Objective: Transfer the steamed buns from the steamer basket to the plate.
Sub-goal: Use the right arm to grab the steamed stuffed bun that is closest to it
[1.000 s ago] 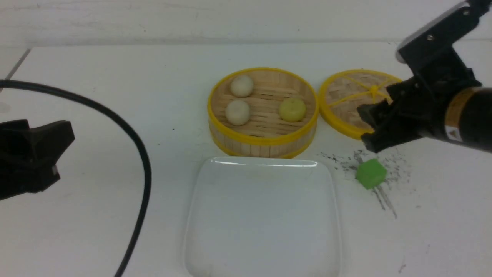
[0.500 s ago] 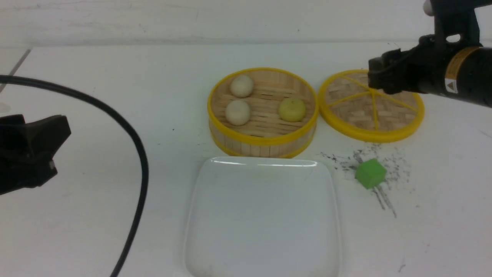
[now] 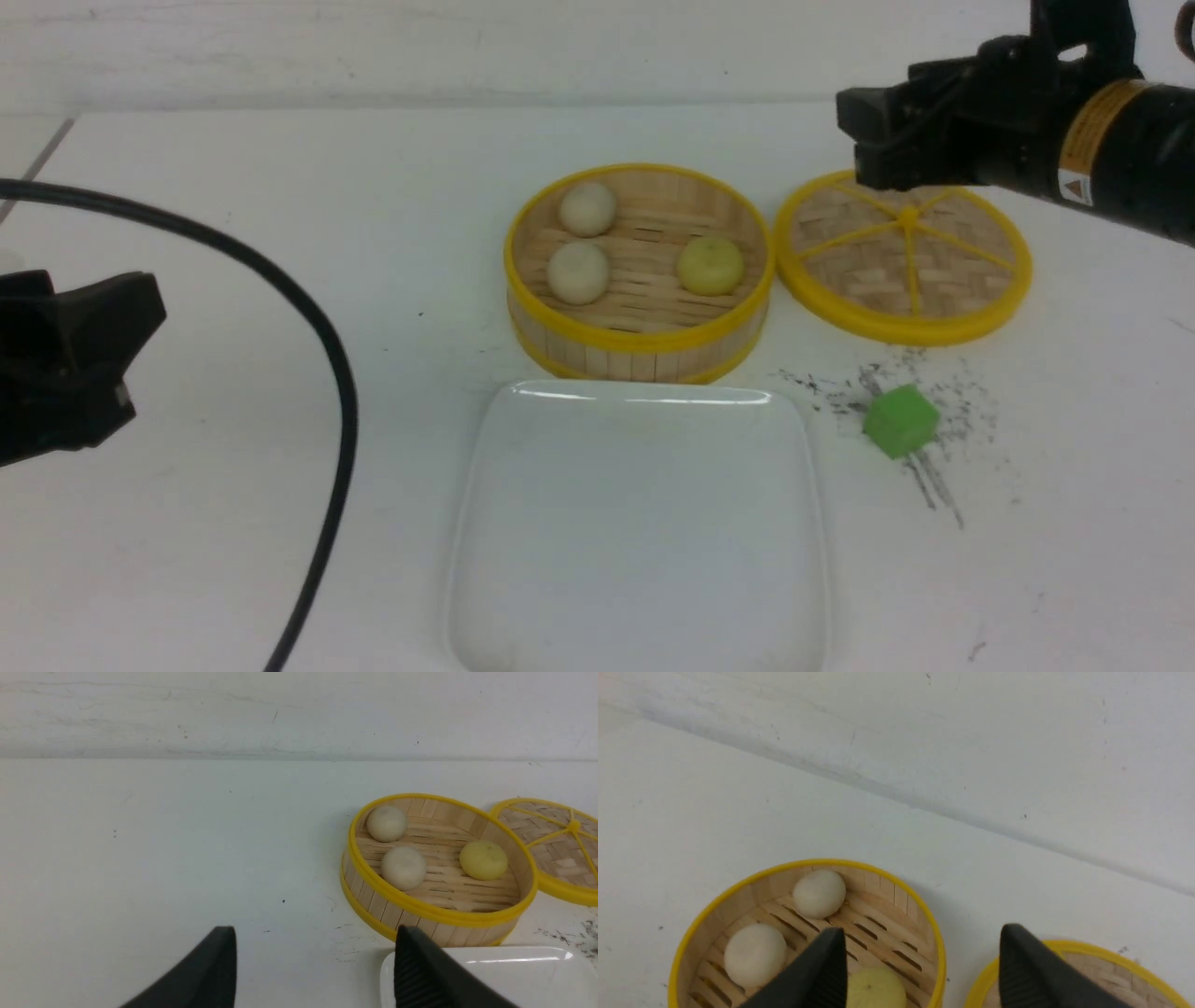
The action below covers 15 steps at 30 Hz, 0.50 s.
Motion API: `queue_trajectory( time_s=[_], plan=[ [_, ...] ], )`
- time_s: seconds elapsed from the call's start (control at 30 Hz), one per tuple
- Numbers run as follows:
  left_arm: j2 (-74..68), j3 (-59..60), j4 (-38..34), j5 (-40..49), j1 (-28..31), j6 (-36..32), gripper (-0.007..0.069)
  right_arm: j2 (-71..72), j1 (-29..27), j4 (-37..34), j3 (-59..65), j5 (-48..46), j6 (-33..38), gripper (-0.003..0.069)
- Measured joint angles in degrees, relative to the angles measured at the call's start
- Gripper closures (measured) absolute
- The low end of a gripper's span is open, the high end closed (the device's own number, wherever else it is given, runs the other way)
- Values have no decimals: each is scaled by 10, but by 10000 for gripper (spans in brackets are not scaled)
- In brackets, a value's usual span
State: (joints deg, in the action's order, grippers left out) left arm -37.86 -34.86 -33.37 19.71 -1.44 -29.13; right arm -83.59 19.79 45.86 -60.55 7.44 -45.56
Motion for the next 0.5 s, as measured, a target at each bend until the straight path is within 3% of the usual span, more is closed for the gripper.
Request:
queue_trajectory(
  time_s=[0.17, 0.3, 0.33, 0.4, 0.5],
  plan=[
    [0, 0, 0, -2, 0, -1, 162, 0, 0, 16, -33, -2, -29, 218],
    [0, 0, 1, -4, 0, -1, 162, 0, 0, 79, -74, -13, -87, 218],
    [0, 0, 1, -6, 0, -1, 162, -5, 0, 124, -92, -24, -126, 218],
    [0, 0, 1, -8, 0, -1, 162, -9, 0, 137, -96, -28, -141, 218],
    [0, 0, 1, -11, 0, -1, 162, -22, 1, 207, -101, -62, -246, 218]
  ],
)
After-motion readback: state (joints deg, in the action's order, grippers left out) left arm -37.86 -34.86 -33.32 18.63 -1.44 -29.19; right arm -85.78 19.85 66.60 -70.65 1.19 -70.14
